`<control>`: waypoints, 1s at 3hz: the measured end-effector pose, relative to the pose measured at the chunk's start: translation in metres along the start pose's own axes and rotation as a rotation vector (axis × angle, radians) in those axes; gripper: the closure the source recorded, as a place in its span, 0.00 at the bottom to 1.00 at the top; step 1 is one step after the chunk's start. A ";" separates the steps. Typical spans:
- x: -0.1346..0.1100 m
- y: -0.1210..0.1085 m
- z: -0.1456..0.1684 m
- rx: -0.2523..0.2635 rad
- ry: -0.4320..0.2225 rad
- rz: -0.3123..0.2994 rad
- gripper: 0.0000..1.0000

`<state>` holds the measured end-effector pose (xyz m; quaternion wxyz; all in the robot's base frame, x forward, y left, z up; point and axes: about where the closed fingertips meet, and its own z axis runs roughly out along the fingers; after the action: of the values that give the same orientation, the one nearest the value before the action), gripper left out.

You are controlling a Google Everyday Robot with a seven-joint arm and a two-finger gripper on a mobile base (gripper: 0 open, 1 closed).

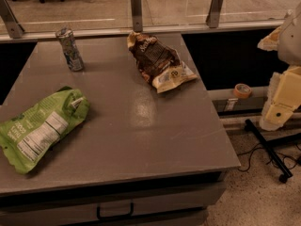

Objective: Pick brown chip bag

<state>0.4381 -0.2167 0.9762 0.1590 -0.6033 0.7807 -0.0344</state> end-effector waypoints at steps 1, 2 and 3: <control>0.000 0.000 0.000 0.000 0.000 0.000 0.00; -0.011 -0.022 0.016 0.004 -0.097 0.100 0.00; -0.029 -0.059 0.047 0.013 -0.249 0.251 0.00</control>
Offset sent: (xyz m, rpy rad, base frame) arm 0.0887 0.0167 -0.0220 0.3717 -0.0332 -0.2283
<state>0.5130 -0.1979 0.9519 0.2613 -0.4997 0.8240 0.0553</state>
